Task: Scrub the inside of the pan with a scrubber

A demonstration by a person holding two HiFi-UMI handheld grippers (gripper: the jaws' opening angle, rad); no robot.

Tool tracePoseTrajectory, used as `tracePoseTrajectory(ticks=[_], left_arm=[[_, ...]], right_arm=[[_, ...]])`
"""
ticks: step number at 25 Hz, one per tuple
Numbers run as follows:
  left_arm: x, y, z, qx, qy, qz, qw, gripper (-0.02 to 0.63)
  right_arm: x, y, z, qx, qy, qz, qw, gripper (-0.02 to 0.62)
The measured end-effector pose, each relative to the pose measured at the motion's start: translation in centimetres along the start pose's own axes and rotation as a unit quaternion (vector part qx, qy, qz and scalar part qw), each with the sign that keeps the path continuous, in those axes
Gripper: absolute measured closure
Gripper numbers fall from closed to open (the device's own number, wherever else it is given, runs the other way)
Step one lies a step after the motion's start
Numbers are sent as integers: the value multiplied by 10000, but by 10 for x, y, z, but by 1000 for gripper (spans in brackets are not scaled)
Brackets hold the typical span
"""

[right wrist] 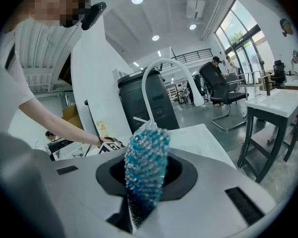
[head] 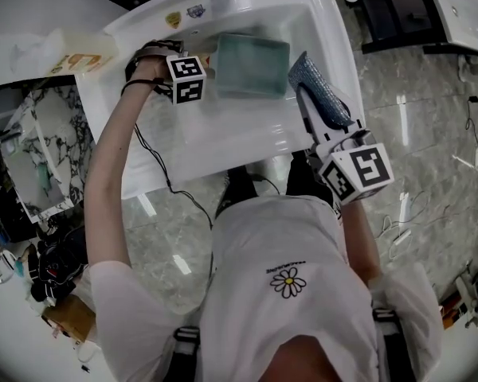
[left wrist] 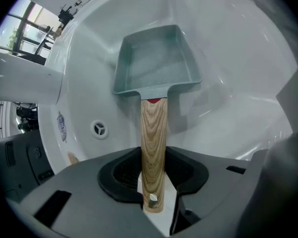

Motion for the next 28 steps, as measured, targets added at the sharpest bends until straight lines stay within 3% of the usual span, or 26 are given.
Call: tracePoseTrajectory(ticks=[7,15,22,28], left_arm=[[25,-1,31,614,357,-263,9971,468],[32,-6,66,1344,706,-473,9873,466],[36,-9,70,1532,801,-535,9835,466],[37,-9,72,1567,763,-498,9834,466]], right_arm=[[-3,-20,3,-132,-21,39,9999,535],[5,-15,14,-288,18,-832,9961,534],[-9,-12,26,-134,-174,-1271,9917,535],[-68,-4,33,433,-572,-2187,9731,535]])
Point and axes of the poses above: the fingertips, and each gripper's own axes: x backward along the fingers, z to its right, y out of its underside, the point moved 9 cm from there along x, backward along the fingers, and after that the axes turned 6 degrees about y, right-handed, at the moved point
